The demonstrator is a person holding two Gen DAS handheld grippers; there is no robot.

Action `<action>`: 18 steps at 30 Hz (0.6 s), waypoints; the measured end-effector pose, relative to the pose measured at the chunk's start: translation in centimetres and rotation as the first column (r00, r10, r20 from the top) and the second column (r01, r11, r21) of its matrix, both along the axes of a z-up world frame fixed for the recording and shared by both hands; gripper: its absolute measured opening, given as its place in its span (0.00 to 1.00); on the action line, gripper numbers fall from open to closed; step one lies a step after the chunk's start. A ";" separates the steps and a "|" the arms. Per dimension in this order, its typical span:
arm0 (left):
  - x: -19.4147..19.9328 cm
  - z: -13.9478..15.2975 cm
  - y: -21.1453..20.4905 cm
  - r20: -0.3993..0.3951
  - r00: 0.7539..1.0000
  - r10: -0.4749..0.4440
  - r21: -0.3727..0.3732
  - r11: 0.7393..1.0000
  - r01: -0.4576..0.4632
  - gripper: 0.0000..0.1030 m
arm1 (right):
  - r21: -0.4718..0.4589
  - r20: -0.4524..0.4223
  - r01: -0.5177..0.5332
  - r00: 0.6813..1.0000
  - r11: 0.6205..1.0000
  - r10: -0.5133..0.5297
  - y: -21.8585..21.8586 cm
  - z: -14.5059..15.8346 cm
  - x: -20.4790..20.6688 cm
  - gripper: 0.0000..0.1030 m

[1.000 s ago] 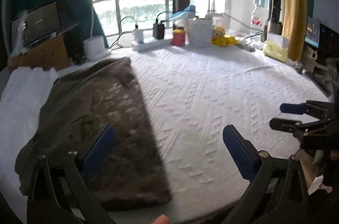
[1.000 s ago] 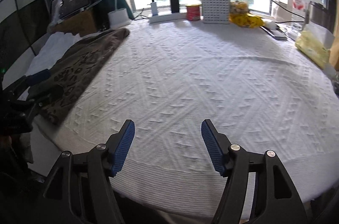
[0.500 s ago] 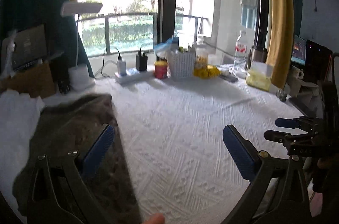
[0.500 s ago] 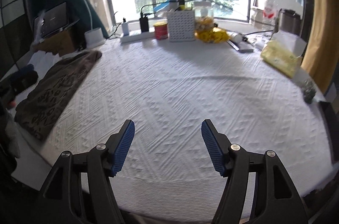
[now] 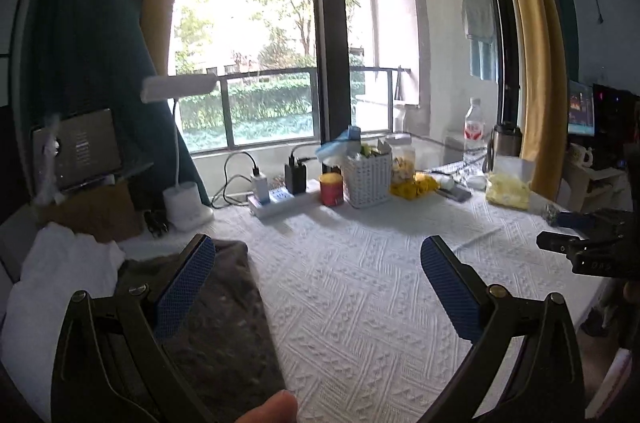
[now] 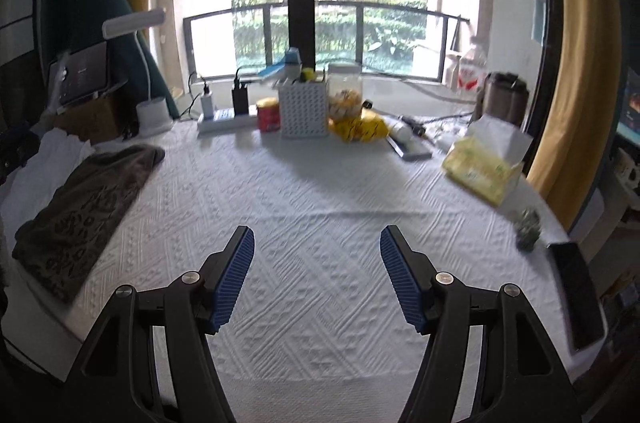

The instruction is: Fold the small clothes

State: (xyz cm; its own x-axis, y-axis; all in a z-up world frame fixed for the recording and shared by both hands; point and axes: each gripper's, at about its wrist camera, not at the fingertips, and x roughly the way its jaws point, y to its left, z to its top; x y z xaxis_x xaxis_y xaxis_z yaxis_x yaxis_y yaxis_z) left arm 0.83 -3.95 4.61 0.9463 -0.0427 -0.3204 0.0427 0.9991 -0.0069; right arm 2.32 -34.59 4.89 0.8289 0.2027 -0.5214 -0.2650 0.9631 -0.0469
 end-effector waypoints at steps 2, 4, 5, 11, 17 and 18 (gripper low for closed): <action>-0.1 0.5 0.3 0.009 1.000 -0.001 -0.013 1.000 0.001 0.99 | 0.000 0.025 0.006 1.000 1.000 -0.006 -0.1 0.9 -0.1 0.67; -0.4 1.1 0.5 0.024 1.000 0.010 -0.011 1.000 -0.010 0.99 | 0.001 0.046 0.007 0.999 1.000 -0.007 -0.2 1.7 -0.2 0.69; -0.5 1.3 0.5 0.028 1.000 0.012 -0.008 1.000 -0.012 0.99 | 0.000 0.056 0.007 0.998 1.000 -0.007 -0.2 2.1 -0.4 0.70; -1.4 2.6 0.7 0.060 0.998 0.025 0.052 0.998 -0.028 0.99 | 0.002 0.116 0.004 0.993 1.000 -0.004 0.1 4.8 -0.8 0.72; -2.4 4.1 2.4 0.085 0.995 0.055 0.034 0.998 -0.058 0.99 | -0.019 0.171 0.003 0.985 1.000 0.000 0.8 7.2 -1.4 0.72; -2.6 4.3 2.7 0.090 0.994 0.064 0.034 0.997 -0.068 0.99 | -0.024 0.178 0.005 0.984 1.000 0.000 0.9 7.5 -1.5 0.72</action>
State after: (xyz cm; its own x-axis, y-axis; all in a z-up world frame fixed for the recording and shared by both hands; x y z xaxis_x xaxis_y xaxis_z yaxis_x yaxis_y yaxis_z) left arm -1.75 -1.20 8.88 0.9715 0.0310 -0.2351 -0.0244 0.9992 0.0307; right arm 0.80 -33.65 12.38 0.9093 0.1897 -0.3703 -0.2480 0.9617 -0.1163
